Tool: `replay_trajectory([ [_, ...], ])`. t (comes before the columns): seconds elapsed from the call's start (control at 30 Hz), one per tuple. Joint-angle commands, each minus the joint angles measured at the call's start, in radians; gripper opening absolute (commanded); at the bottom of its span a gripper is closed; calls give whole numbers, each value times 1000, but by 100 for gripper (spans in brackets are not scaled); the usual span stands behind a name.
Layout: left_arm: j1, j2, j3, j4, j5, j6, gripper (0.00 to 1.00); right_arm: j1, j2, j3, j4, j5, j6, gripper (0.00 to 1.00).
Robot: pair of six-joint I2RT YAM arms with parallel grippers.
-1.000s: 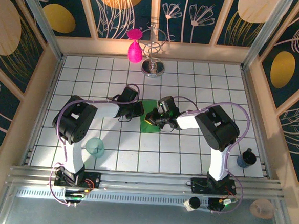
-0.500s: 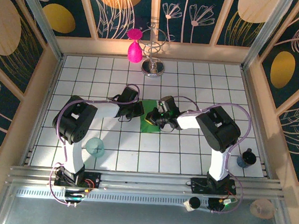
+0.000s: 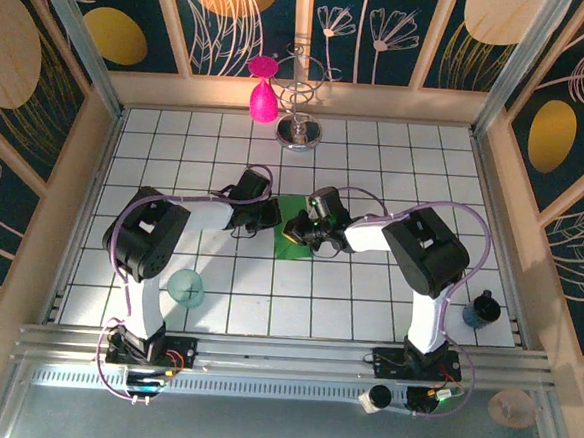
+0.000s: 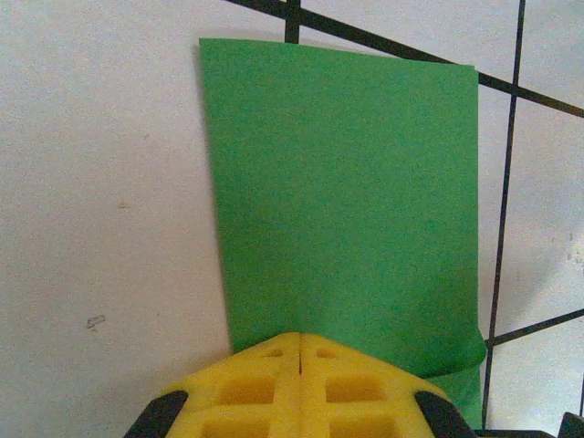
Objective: Fold a paper plane with a square sheet of paper (pick it up from the middle)
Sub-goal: Fold the triangle a second time at the center of the table.
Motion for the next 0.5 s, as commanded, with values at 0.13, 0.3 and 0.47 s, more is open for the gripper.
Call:
replay_trajectory([
  [0.13, 6, -16, -22, -37, -9, 5, 4, 7, 36, 36, -57, 12, -1, 2],
  [0.3, 5, -24, -17, -40, -9, 6, 4, 8, 40, 35, -56, 10, 2, 2],
  [0.47, 11, -57, 27, -64, -22, 13, 7, 8, 33, 36, -72, 17, 2, 4],
])
